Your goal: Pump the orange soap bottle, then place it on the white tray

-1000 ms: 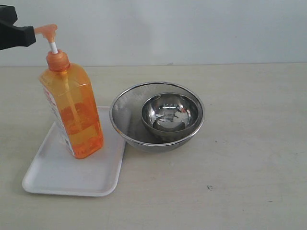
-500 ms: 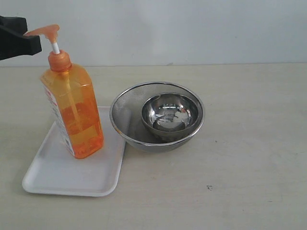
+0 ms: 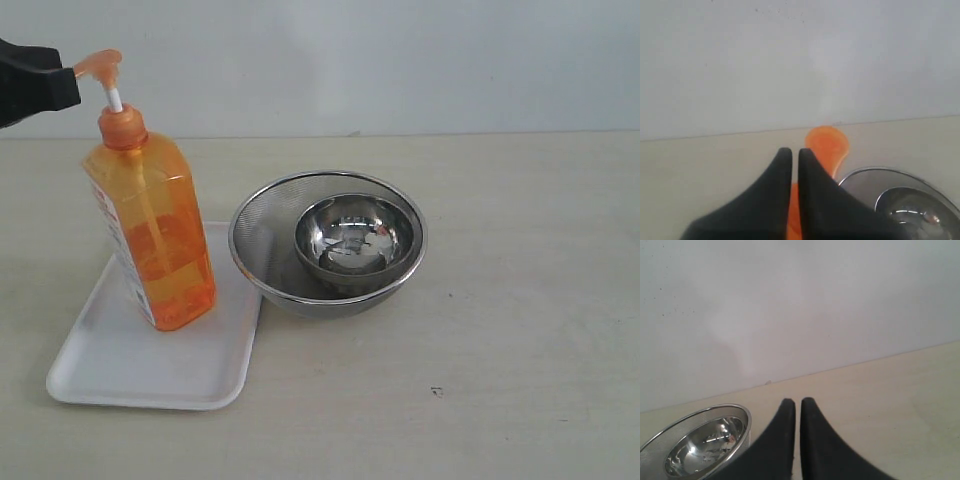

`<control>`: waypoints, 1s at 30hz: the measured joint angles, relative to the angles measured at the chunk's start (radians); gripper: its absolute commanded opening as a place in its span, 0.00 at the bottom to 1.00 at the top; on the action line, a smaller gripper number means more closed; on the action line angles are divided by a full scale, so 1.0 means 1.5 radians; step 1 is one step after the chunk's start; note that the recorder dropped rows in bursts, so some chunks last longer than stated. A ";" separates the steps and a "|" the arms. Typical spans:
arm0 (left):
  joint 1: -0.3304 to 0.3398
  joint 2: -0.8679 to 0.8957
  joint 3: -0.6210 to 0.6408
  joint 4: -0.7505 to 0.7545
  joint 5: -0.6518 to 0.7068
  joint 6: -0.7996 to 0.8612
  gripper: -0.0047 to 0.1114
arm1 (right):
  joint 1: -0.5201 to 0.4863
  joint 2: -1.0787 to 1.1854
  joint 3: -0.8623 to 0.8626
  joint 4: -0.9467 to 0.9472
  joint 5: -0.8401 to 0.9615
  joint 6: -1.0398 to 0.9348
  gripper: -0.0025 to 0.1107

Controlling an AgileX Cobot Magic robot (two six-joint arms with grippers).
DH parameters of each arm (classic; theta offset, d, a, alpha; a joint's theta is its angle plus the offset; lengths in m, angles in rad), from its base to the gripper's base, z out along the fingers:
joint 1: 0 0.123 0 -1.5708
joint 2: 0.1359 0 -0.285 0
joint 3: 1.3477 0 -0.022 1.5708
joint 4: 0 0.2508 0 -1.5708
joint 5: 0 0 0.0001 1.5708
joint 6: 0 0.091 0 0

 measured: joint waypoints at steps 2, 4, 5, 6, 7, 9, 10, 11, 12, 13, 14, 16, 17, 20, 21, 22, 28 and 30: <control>0.000 -0.014 0.000 0.000 0.000 -0.002 0.08 | 0.000 0.000 0.000 0.000 0.000 0.000 0.02; 0.000 -0.028 0.000 0.000 -0.013 -0.002 0.08 | 0.000 0.000 0.000 0.000 0.000 0.000 0.02; 0.000 -0.036 0.000 0.000 -0.025 -0.002 0.08 | 0.000 0.000 0.000 0.000 0.000 0.000 0.02; 0.000 -0.042 0.000 0.000 -0.037 -0.002 0.08 | 0.000 0.000 0.000 0.000 0.000 0.000 0.02; 0.000 -0.047 0.000 0.000 -0.044 -0.002 0.08 | 0.000 0.000 0.000 0.000 0.000 0.000 0.02; 0.000 -0.050 -0.003 0.000 -0.055 -0.002 0.08 | 0.000 0.000 0.000 0.000 0.000 0.000 0.02; 0.000 -0.048 -0.005 0.000 -0.057 -0.003 0.08 | 0.000 0.000 0.000 0.000 0.000 0.000 0.02; 0.000 -0.041 -0.005 0.000 -0.057 -0.005 0.08 | 0.000 0.000 0.000 0.000 0.000 0.000 0.02; 0.000 -0.033 -0.006 0.000 -0.057 -0.008 0.08 | 0.000 0.000 0.000 0.000 0.000 0.000 0.02; 0.000 -0.027 -0.006 0.000 -0.056 -0.009 0.08 | 0.000 0.000 0.000 0.000 0.000 0.000 0.02; 0.000 -0.013 -0.006 0.000 -0.054 -0.012 0.08 | 0.000 0.000 0.000 0.000 0.000 0.000 0.02; 0.000 0.025 -0.007 0.000 -0.050 -0.020 0.08 | 0.000 0.000 0.000 0.000 0.000 0.000 0.02; -0.001 0.034 -0.007 0.000 -0.050 -0.025 0.08 | 0.000 0.000 0.000 0.000 0.000 0.000 0.02; -0.027 0.059 -0.008 0.010 -0.050 -0.043 0.08 | 0.000 0.000 0.000 0.000 0.000 0.000 0.02; -0.035 0.059 -0.008 0.014 -0.050 -0.044 0.08 | 0.000 0.000 0.000 0.000 0.000 0.000 0.02; -0.050 0.059 -0.014 0.024 -0.050 -0.047 0.08 | 0.000 0.000 0.000 0.000 0.000 0.000 0.02; -0.079 0.054 -0.024 0.033 -0.033 -0.049 0.08 | 0.000 0.000 0.000 0.000 0.000 0.000 0.02; -0.079 0.047 -0.024 0.035 -0.027 -0.056 0.08 | 0.000 0.000 0.000 0.000 0.000 0.000 0.02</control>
